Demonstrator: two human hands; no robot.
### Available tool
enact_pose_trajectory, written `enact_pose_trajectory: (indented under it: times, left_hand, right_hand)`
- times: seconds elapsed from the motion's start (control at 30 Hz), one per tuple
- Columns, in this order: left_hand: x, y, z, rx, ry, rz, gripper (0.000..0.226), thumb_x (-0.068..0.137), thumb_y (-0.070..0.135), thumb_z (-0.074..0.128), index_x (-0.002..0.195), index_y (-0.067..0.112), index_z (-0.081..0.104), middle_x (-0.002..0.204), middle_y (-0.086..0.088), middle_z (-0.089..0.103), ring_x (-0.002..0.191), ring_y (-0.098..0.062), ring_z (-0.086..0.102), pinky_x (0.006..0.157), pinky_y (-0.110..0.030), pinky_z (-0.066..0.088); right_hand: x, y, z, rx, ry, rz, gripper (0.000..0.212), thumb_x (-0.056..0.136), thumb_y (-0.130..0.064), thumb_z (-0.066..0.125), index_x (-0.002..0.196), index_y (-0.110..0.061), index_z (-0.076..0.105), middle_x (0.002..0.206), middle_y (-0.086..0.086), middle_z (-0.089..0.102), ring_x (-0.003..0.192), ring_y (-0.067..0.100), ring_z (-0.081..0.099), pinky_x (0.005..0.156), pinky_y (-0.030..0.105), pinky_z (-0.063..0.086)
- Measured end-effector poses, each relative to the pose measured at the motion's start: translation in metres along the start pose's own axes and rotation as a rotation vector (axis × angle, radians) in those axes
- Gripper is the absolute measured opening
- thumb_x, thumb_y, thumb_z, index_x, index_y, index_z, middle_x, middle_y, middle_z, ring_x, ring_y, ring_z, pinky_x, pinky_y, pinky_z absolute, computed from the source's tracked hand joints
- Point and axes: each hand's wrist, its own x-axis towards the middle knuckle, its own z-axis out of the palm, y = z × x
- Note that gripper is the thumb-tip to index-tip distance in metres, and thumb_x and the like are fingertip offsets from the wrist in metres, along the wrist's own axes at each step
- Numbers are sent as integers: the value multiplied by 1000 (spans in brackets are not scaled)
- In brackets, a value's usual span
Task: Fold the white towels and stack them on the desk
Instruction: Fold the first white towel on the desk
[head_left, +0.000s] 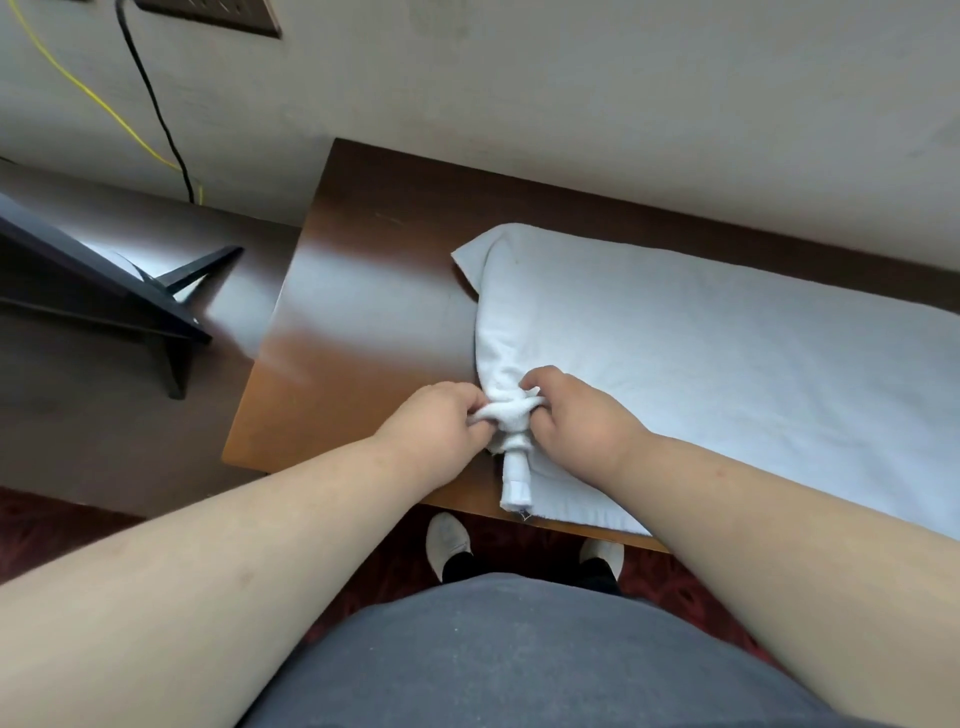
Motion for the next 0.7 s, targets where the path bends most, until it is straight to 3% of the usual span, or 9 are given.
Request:
enact_pose_trajectory:
  times: [0.03,0.13,0.27,0.37,0.47,0.57,0.7]
  left_hand:
    - [-1,-1,-1,-46,27,12,4,88,33,59,87,31,56,77,8,60,72,-14,57,55,-28,39]
    - [-4,-7,-4,-40,70,54,16,88,25,54,89,35,42,73,8,58,65,-7,53,51,-27,34]
    - [-9,-26,-1,6,86,43,20,92,26,54,92,41,42,84,11,55,72,-8,54,55,-24,34]
    - [-15,-23,12,-513,244,-315,26,91,36,65,110,31,47,100,9,59,84,-11,63,65,-26,50]
    - [-16,-11,20,-947,32,-681,36,91,45,67,112,20,52,104,1,65,89,-18,70,68,-30,60]
    - [-15,-3,26,-1030,-207,-754,39,90,53,64,110,20,63,107,3,71,94,-16,71,70,-30,56]
    - [-8,1,34,-982,-77,-789,29,88,50,67,104,25,65,96,10,72,84,-7,66,65,-25,49]
  right_hand:
    - [-1,-1,-1,14,8,-15,43,92,-22,42,133,-32,47,111,-8,60,90,18,61,73,30,45]
    - [-4,0,-4,2,12,-95,43,90,-26,49,133,-30,46,105,-16,53,88,11,58,72,26,43]
    - [-4,5,-5,-36,-9,-166,22,97,-27,50,118,-32,55,97,-18,54,83,6,56,68,24,40]
    - [-2,6,-3,49,-15,-177,9,100,-30,47,105,-34,54,93,-18,56,85,3,55,70,26,42]
    - [2,8,-5,149,-43,-121,6,100,-29,47,98,-33,51,87,-14,60,79,3,55,65,27,39]
    - [5,10,-10,231,-61,-72,9,99,-27,46,95,-31,52,86,-6,63,77,13,56,65,32,43]
    - [9,9,-14,217,-102,-65,13,99,-22,40,97,-30,50,89,2,63,83,23,57,73,38,46]
